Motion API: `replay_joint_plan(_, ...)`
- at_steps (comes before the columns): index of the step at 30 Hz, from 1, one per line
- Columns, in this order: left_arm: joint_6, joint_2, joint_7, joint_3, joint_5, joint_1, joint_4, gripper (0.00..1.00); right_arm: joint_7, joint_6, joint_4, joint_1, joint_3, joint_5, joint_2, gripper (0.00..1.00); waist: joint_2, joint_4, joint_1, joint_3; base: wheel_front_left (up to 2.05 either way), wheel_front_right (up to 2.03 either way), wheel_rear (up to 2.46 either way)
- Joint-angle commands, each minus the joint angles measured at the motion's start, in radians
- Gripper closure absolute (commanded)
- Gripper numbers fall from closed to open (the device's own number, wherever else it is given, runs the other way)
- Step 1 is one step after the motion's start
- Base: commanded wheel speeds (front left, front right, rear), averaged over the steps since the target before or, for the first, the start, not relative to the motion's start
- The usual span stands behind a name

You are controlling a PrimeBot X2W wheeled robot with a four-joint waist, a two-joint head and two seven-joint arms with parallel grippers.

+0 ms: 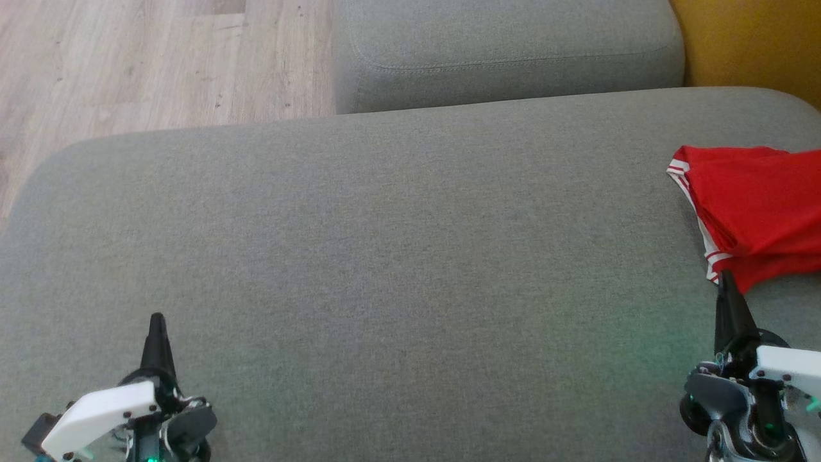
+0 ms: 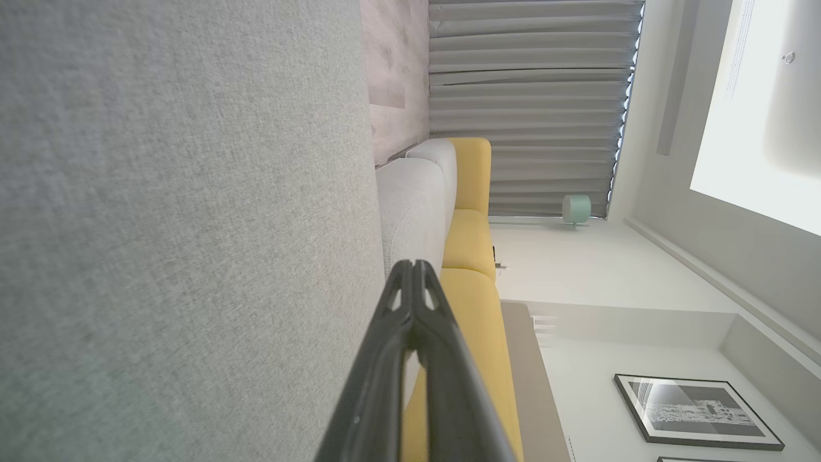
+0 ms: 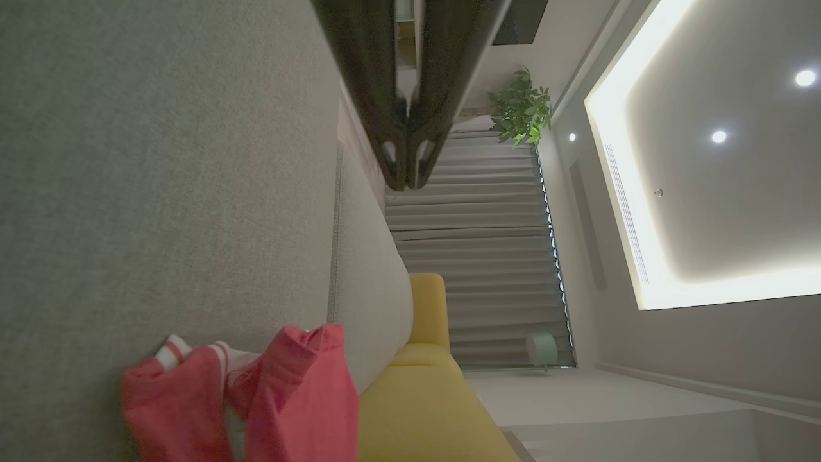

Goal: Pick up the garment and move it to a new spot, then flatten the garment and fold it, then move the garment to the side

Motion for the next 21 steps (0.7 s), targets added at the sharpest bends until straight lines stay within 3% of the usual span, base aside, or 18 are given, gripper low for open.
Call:
replay_joint_plan(1, -0.007, 0.004, 0.007, 0.040, 0.009, -0.052, -0.028, 1.00, 0.007, -0.001, -0.031, -0.052, 0.020, -0.009, -0.005, 1.00, 0.0000, 0.000, 0.0000, 0.000, 0.00, 0.00, 0.00)
replay_joint_plan(21, -0.007, 0.004, 0.008, 0.040, 0.009, -0.052, -0.028, 1.00, 0.007, -0.001, -0.031, -0.052, 0.020, -0.009, -0.005, 1.00, 0.0000, 0.000, 0.0000, 0.000, 0.00, 0.00, 0.00)
